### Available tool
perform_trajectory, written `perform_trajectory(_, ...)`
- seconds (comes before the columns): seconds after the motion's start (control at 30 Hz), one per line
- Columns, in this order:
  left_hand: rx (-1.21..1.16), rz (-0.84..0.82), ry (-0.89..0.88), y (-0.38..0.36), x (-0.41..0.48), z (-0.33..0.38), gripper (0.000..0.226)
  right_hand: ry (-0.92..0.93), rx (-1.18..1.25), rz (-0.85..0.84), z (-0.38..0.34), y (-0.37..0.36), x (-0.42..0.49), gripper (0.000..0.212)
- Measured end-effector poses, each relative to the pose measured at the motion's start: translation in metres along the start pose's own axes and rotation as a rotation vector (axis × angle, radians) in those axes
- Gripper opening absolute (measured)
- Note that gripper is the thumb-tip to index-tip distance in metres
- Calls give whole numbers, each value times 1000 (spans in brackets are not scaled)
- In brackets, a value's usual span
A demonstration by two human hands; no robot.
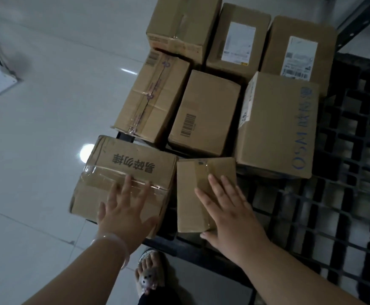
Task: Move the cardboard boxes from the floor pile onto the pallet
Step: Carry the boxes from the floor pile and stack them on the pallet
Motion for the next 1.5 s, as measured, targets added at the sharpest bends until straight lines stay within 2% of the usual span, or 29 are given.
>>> perform_trajectory(0.13, 45, 27, -76, -4, 11, 0, 101, -72, 5, 56, -1, -10, -7, 105)
perform_trajectory(0.47, 6, -16, -103, 7, 20, 11, 97, -272, 31, 96, -27, -6, -6, 105)
perform_trajectory(0.63, -28, 35, -133, 35, 2, 14, 88, -180, 53, 48, -38, 19, -13, 103)
perform_trajectory(0.73, -45, 105, -101, 61, -22, 18, 88, -94, 22, 78, -48, 47, -19, 106)
perform_trajectory(0.8, -60, 153, -74, 78, -46, 24, 87, -99, 21, 100, -50, 69, -24, 104)
perform_trajectory(1.03, -89, 301, -76, 107, -111, 77, 88, -141, -30, 74, -24, 119, -62, 106)
perform_trajectory(1.23, -121, 365, -127, 120, -118, 117, 88, -134, -13, 152, -16, 145, -81, 108)
perform_trajectory(1.5, -35, 300, -255, 91, -68, 135, 93, -289, -68, 150, 42, 111, -48, 92)
Point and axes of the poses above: each hand's wrist, its own x-axis towards the middle knuckle, its own y-axis out of the back of the hand, z = x × y, the point moved 6 cm from there along x, towards the middle knuckle, and after that the axes turned 15 degrees about -y, right-handed, at the moved point
